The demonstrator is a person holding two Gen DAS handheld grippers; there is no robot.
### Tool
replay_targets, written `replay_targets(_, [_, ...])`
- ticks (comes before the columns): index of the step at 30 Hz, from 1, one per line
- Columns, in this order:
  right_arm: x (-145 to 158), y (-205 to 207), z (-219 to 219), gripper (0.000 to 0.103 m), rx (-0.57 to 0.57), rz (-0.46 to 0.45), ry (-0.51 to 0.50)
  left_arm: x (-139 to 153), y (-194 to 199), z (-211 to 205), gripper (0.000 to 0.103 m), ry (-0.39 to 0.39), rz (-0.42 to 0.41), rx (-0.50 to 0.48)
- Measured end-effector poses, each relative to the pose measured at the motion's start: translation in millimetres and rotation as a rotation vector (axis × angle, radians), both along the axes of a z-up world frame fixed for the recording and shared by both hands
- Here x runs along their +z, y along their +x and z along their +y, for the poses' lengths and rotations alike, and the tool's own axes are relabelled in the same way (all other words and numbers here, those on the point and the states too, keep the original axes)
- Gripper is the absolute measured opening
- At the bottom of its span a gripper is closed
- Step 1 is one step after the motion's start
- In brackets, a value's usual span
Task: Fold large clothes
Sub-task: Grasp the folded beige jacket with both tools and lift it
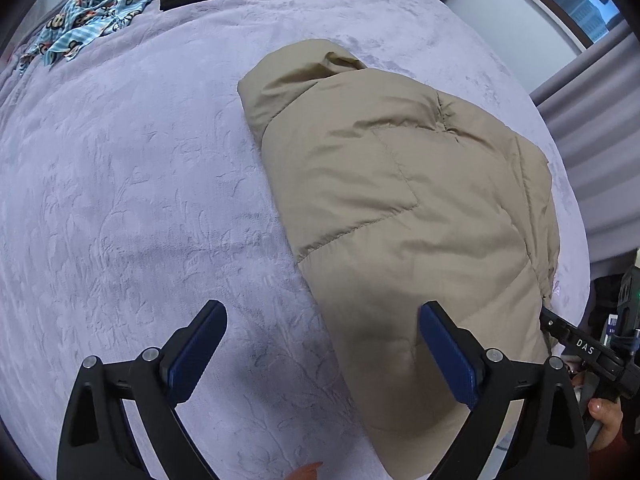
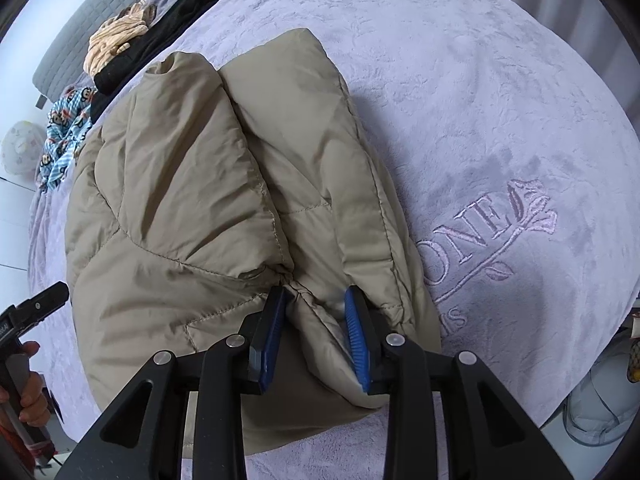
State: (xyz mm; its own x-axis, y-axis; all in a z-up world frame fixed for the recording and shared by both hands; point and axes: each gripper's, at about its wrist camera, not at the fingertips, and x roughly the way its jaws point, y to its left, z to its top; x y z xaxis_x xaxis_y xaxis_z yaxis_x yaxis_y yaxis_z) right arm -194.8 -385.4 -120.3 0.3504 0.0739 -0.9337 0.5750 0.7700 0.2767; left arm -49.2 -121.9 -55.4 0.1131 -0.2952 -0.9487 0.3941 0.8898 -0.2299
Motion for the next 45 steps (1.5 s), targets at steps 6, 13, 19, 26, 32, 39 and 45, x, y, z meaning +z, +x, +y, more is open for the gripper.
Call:
replay_targets(6, [10,9,-4,0.038,0.028,0.019,0.018,-3,-1,-5,0.103,0.014,0.004,-0.008])
replay_targets(13, [23,16,-18,0.055,0.040,-0.046,0.073,-8,3,-6,0.103,0.000,0.021,-0.004])
replay_targets(19, [33,24,-29,0.078,0.072,-0.095,0.077,-15,11,0,0.103,-0.041,0.051,0.011])
replay_targets(26, [42,34,-49,0.084,0.042,-0.166,0.092,-27,20,9,0.103,-0.121,0.145,0.039])
replay_targets(32, [16,52,-66,0.088,0.067,-0.135,0.201,-42,28,16,0.103,-0.236,0.243,0.058])
replay_targets(39, [-11,72,-80,0.088,0.104,-0.112,0.326,-62,34,22,0.103,-0.335,0.323,0.054])
replay_targets(45, [-35,90,-91,0.089,0.137,-0.056,0.351,-82,43,22,0.103,-0.431,0.393,0.063])
